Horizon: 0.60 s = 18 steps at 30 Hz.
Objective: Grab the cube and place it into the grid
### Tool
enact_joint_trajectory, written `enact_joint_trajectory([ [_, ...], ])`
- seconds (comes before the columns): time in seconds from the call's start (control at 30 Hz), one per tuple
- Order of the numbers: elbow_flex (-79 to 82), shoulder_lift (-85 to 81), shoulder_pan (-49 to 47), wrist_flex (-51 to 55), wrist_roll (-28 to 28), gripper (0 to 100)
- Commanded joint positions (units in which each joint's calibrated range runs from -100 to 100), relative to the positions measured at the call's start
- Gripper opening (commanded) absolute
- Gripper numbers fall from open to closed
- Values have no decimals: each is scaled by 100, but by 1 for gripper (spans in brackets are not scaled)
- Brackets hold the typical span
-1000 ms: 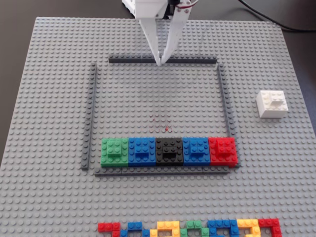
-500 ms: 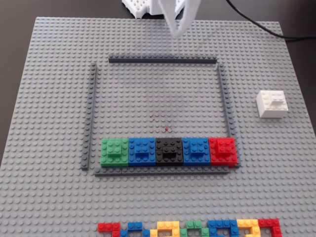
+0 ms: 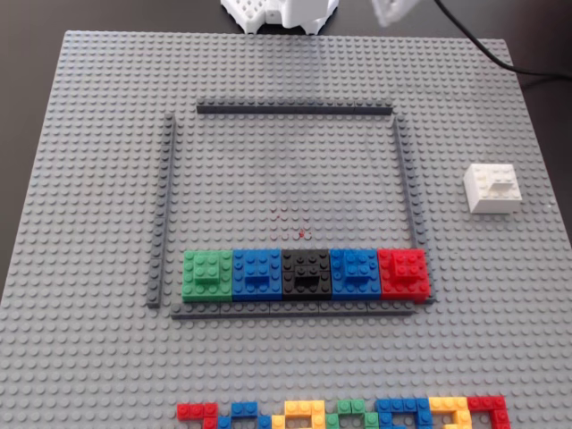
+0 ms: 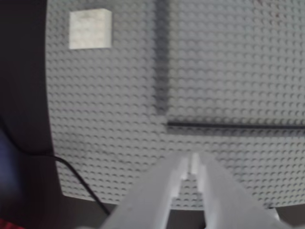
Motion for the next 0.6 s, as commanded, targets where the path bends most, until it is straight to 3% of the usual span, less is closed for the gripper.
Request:
enact_joint_trajectory([
  [0.0, -1544, 741, -451, 81, -166, 0],
  [0.57, -5069, 4498, -1106, 305, -220, 0],
])
